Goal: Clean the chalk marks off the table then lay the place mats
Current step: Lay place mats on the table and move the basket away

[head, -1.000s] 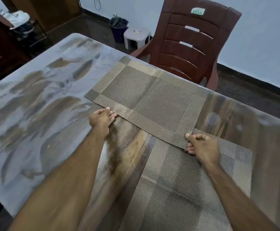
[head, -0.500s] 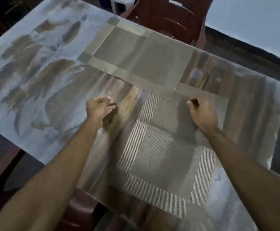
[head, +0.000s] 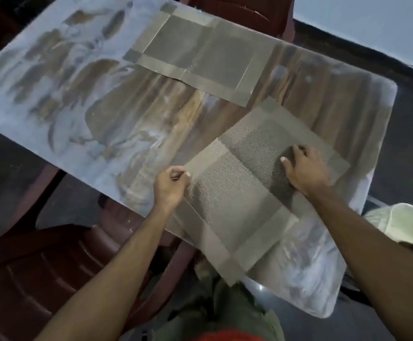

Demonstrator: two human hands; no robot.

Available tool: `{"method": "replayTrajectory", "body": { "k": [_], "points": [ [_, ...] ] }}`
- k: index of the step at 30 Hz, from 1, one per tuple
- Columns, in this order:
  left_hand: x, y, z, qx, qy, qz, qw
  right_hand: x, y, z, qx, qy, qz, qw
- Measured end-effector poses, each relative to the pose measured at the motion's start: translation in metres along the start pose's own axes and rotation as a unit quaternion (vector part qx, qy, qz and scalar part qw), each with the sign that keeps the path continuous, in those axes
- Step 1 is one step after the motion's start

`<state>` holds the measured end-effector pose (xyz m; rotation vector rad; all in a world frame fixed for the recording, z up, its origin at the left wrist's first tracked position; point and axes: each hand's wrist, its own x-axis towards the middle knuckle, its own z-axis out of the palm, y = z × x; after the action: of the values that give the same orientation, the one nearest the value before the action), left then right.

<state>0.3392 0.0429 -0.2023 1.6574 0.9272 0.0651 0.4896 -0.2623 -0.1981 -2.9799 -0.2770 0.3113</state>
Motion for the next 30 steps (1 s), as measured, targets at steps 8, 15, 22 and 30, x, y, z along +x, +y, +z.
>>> {"method": "replayTrajectory", "body": {
  "k": [8,15,22,30],
  "points": [
    [-0.064,-0.029,-0.009,0.106,0.076,0.054,0.99,-0.056,0.035,-0.003,0.025,-0.043,0.055,0.997],
    [-0.106,-0.059,-0.011,0.135,0.112,0.058,0.983,-0.072,0.034,-0.007,0.002,0.0,0.051,0.999],
    [-0.113,-0.075,-0.012,0.123,0.207,-0.036,0.97,-0.073,0.045,-0.004,0.088,-0.006,0.071,0.994],
    [-0.113,-0.087,-0.019,-0.03,0.192,-0.09,0.977,-0.054,0.056,-0.037,0.195,-0.064,0.122,0.971]
  ]
}}
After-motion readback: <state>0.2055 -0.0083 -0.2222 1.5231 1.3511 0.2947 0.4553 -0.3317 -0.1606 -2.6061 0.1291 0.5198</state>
